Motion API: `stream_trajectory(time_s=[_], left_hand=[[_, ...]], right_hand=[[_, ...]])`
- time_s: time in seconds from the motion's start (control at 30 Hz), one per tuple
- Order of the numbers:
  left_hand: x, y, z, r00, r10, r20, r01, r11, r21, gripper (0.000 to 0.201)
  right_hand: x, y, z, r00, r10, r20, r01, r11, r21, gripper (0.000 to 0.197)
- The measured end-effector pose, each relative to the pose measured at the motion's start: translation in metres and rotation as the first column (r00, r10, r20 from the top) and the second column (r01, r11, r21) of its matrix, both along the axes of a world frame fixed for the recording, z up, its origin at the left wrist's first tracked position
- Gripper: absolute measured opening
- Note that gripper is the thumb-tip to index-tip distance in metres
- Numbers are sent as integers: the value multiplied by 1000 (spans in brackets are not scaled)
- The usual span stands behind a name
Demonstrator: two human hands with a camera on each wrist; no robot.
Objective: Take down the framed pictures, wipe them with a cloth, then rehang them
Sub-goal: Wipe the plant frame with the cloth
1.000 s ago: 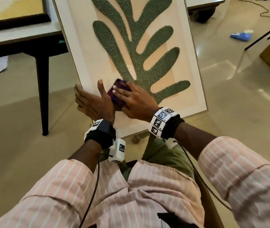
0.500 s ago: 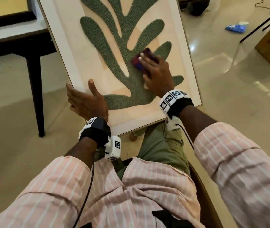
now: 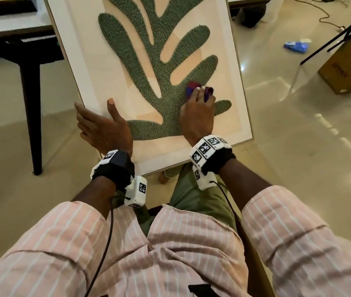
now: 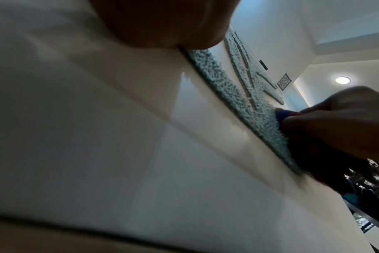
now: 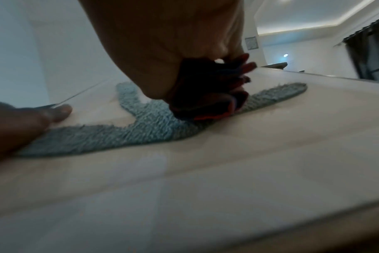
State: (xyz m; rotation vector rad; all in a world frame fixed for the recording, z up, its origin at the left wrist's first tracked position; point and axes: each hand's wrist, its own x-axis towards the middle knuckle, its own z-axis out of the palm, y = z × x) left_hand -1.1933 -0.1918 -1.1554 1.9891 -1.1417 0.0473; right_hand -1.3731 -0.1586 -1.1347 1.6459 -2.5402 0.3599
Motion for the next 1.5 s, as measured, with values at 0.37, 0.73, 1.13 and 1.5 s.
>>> stream_trajectory(time_s=[0.37, 0.73, 1.13, 1.5], left_hand=[[2, 1, 4, 992, -26, -123, 21, 999, -38, 73], [39, 23, 11, 858, -241, -453, 201, 970, -135, 56], [73, 38, -16, 354, -293, -888, 394, 908, -143, 97], [54, 35, 3, 853, -277, -442, 381, 910, 164, 56]], right_hand=[[-17, 20, 25, 995, 98, -8, -97, 994, 51, 59], [116, 26, 8, 549, 818, -172, -810, 571, 131, 65], [126, 44, -18, 488, 869, -81, -871, 480, -102, 60], [80, 48, 2, 376, 925, -50, -920, 379, 94, 46]])
